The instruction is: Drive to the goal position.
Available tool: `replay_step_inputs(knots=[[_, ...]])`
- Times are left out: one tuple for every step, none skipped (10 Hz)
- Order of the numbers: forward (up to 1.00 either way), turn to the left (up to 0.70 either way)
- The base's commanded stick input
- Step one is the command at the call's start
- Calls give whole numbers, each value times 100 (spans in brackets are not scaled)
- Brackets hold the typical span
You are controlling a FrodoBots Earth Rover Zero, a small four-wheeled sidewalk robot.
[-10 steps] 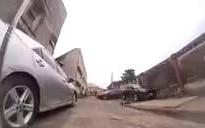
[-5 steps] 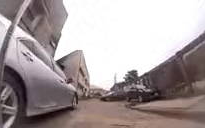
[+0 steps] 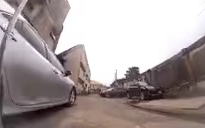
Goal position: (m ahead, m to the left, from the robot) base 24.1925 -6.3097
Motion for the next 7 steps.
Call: replay_step_inputs(knots=[[84, 3], [84, 3], [84, 3], [84, 3], [84, 3], [84, 3], [84, 3]])
